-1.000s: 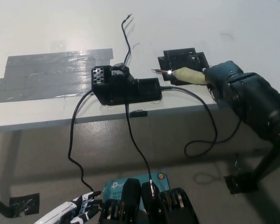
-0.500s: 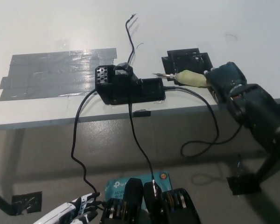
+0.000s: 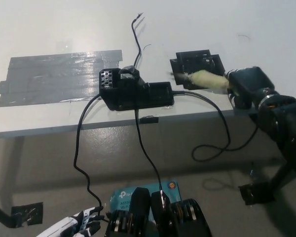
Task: The robot uses its right hand to grab and lift the soldering gun kept on the middle of the table and puts it in its base
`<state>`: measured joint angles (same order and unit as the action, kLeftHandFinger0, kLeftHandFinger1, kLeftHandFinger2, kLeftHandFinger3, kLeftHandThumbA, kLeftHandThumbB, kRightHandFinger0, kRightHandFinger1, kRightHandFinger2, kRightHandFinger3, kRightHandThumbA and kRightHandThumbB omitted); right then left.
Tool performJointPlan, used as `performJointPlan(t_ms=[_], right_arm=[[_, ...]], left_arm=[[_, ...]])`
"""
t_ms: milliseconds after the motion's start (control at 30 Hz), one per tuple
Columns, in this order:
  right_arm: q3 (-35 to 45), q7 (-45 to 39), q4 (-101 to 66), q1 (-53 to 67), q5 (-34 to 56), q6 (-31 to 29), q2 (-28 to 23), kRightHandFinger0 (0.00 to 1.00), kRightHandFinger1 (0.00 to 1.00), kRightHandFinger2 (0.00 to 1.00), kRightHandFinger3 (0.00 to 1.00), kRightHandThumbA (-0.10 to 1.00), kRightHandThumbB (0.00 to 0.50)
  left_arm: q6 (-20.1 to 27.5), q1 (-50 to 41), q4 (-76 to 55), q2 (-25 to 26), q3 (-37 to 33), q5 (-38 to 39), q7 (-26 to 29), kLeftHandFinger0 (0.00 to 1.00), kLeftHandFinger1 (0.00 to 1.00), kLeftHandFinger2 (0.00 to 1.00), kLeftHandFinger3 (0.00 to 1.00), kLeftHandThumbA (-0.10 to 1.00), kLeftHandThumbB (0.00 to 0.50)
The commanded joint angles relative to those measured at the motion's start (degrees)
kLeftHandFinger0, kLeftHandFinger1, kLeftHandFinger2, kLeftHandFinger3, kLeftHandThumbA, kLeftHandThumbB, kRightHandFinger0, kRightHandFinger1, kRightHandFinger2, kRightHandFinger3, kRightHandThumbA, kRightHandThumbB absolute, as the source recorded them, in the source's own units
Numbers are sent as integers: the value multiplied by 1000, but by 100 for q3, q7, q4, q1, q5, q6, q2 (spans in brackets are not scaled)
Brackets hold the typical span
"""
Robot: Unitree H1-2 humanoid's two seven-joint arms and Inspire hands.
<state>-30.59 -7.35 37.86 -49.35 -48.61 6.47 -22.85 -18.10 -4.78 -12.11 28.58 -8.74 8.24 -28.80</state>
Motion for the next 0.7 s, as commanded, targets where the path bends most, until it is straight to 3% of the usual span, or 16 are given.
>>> performJointPlan(t_ms=[0,33,67,100,133,167,233,300,367,467,600,667], right_arm=[[439,17,-431,-130,290,251,-9,0,323,629,122,-100,0],[464,21,-427,-126,275,249,7,0,319,626,122,-100,0],[562,11,-542,-139,295,338,1,0,289,604,131,-100,151],[606,36,-588,-143,277,311,-11,0,271,580,112,-100,223],[625,68,-575,-164,247,296,-2,0,242,552,68,-100,176],[635,94,-603,-178,207,287,-14,0,238,549,57,-100,160],[662,87,-696,-189,185,271,-29,0,246,597,84,-100,12],[682,64,-860,-176,182,243,-57,0,284,677,226,-100,0],[734,201,-841,-184,237,60,-72,0,258,646,329,-100,0],[632,397,-828,-217,170,-464,-185,0,186,574,376,-100,0],[434,227,-1162,-249,-48,-615,-294,0,235,626,449,-100,0],[30,257,-1364,-352,-465,-1041,-495,0,189,587,453,-100,4]], left_arm=[[69,-64,-111,156,64,39,-88,1000,1000,1000,1000,652,153],[71,-66,-107,160,68,41,-89,1000,1000,1000,1000,651,153],[116,-64,-63,140,83,82,-102,1000,1000,1000,1000,637,144],[107,-68,-62,131,94,111,-108,1000,1000,1000,1000,630,151],[114,-42,-54,157,89,93,-121,1000,1000,1000,1000,634,143],[129,-36,-59,175,71,62,-130,1000,1000,1000,1000,638,142],[89,-23,-64,182,63,20,-103,1000,1000,1000,1000,659,157],[118,-36,-59,190,60,20,-111,1000,1000,1000,1000,671,156],[98,-53,-77,176,67,32,-90,1000,1000,1000,1000,640,133],[120,-41,-56,186,62,46,-116,1000,1000,1000,1000,637,127],[230,-35,22,173,63,80,-153,1000,1000,1000,1000,642,134],[249,-38,8,186,47,25,-136,1000,1000,1000,1000,663,142]])
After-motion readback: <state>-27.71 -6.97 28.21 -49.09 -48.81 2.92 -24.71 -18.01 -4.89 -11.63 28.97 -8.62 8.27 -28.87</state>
